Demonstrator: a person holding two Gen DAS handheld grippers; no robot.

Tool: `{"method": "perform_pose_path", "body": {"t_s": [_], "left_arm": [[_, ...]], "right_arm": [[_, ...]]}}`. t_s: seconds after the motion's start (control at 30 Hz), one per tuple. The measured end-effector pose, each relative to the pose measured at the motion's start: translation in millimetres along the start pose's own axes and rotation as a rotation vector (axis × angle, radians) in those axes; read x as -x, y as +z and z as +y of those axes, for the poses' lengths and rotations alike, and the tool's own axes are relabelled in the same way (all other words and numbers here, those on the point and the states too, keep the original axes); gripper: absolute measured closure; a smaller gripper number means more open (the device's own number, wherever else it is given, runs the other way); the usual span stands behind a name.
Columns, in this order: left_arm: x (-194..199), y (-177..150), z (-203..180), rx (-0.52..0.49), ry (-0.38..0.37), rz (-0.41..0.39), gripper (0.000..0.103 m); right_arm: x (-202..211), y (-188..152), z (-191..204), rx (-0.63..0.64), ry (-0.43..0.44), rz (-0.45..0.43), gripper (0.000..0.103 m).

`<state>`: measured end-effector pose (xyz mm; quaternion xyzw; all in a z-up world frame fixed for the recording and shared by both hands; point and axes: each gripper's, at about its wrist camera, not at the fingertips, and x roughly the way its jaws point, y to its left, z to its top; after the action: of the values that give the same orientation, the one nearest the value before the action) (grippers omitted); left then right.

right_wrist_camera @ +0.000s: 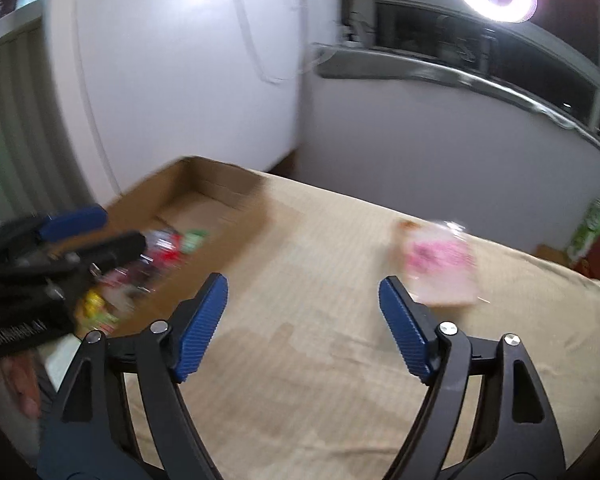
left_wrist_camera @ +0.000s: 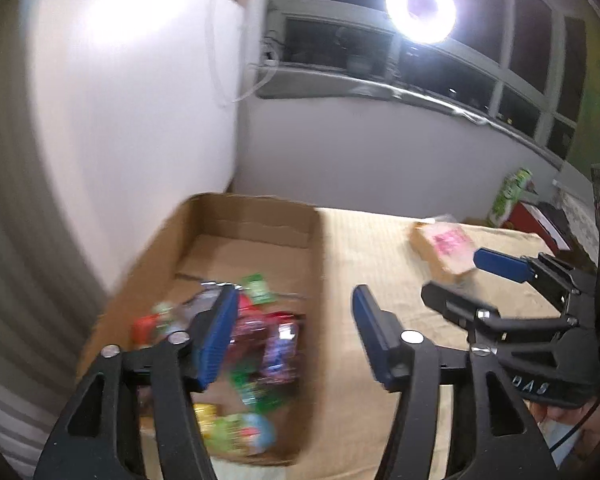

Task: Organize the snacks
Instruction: 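Move both open tools toward the bagged toast bread loaf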

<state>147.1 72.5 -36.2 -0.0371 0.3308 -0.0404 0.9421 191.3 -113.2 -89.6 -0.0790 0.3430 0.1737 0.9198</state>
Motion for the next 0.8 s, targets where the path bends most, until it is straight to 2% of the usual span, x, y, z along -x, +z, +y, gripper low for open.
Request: {"method": "perform_pose_path", "body": {"t_s": [0.03,0.13,0.27,0.37,0.53,0.67,0.8], "left_arm": [[-4.2,3.4,-13.9,-0.015,-0.019,0.004,0.036],[-20.8,12.0,-45.4,-0.035,-0.075,0.039,0.032],[-62.4,23.7,-84.6,0.001,-0.153,0.131,0.032],[-94.2,29.3,-108.4,0.032,-0.171,0.201,0.032],[-127.3,40.4,-133.3,0.045,-0.164,0.231,0.032],[-143.7,39.9,-133.7,0.074,-0.169,0.251,0.032],[-151.3,35.0,-133.6,0.069,-0.128,0.255,0.032]], "right_arm": [[0.7,-4.7,-12.1,-0.009,-0.018,0.008,0.015],[-1.1,-20.3,-53.8,-0.053,-0.062,0.034,0.014],[-15.1,-33.8,-98.7,-0.126,-0.041,0.080,0.014],[-22.1,-38.0,-111.3,-0.101,-0.029,0.098,0.014],[-32.8,-39.0,-133.4,-0.094,-0.015,0.113,0.014],[-38.1,-41.1,-148.7,-0.081,-0.021,0.124,0.014],[-42.0,-34.2,-166.1,-0.124,-0.010,0.112,0.014]]}}
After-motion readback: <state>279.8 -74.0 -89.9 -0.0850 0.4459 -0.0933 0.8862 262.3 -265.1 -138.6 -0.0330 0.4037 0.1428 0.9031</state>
